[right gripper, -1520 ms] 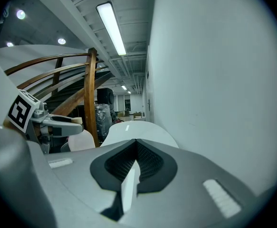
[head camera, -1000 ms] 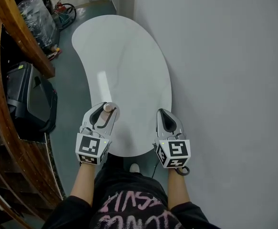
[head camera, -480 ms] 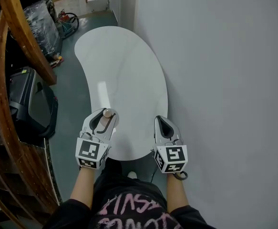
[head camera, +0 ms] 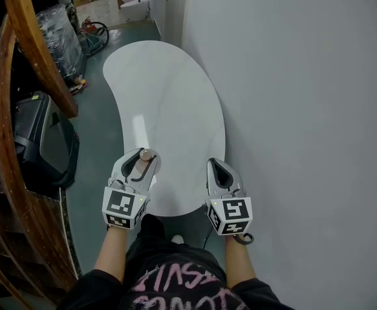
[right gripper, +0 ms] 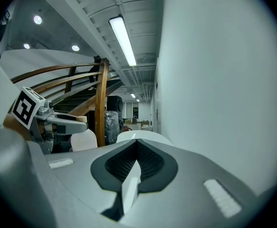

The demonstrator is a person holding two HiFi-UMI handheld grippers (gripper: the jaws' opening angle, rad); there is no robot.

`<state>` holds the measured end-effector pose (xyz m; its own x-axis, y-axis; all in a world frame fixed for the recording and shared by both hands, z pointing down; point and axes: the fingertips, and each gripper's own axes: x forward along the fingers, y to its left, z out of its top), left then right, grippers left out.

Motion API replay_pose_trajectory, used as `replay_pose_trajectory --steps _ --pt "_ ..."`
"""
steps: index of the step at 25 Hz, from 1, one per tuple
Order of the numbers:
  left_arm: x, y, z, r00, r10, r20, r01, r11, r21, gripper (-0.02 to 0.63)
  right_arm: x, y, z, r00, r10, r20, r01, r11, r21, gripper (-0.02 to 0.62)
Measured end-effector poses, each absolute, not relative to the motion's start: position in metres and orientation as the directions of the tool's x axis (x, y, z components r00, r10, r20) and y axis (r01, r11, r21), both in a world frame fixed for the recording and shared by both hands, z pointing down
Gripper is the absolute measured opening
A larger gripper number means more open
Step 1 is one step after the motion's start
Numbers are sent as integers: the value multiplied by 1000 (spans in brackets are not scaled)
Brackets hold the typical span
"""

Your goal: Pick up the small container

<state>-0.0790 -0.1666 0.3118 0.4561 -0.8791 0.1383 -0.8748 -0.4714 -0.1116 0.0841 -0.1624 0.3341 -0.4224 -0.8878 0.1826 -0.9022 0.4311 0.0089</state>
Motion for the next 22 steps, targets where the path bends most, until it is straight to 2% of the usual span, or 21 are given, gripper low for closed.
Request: replay_pose_trajectory --steps 22 --pt "-86 -161 317 428 -892 148 -887 -446 -123 145 78 -161 338 -452 -874 179 -888 459 1 9"
